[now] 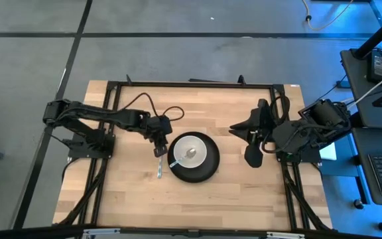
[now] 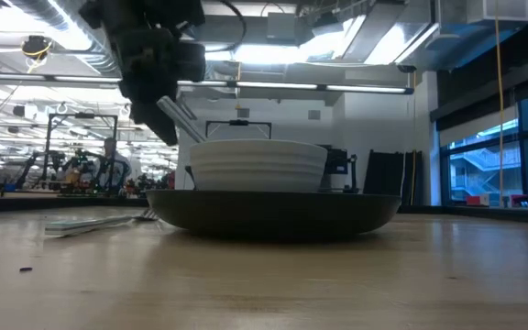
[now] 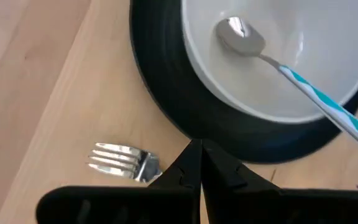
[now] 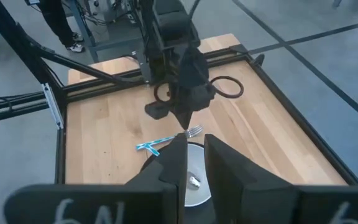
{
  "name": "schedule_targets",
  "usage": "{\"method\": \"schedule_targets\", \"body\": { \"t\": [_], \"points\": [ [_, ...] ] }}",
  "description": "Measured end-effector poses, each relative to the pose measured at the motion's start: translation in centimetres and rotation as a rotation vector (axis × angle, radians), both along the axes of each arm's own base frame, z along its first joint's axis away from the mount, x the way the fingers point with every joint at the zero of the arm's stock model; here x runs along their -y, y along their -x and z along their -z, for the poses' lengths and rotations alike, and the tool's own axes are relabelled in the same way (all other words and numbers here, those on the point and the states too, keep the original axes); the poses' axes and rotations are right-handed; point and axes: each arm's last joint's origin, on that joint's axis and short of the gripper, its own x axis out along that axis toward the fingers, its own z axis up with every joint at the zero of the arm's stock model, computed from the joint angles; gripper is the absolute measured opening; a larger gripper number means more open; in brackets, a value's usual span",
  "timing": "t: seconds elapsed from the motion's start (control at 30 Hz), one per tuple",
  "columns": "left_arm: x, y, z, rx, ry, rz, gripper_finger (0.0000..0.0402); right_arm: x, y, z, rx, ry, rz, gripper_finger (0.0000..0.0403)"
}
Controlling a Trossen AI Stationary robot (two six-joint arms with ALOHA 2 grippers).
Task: Set table place
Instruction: Adjust the white bowl
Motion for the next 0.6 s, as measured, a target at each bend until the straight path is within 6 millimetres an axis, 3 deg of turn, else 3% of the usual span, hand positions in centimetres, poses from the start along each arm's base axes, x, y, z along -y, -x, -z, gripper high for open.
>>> {"method": "schedule_targets", "body": {
  "t": [0.6],
  "points": [
    [-0.6,-3.3,4.1,0.009,0.032,0.016,0.0000,0.0,0.0,0.0,0.004,0.001,-0.004,0.0058]
  ]
}}
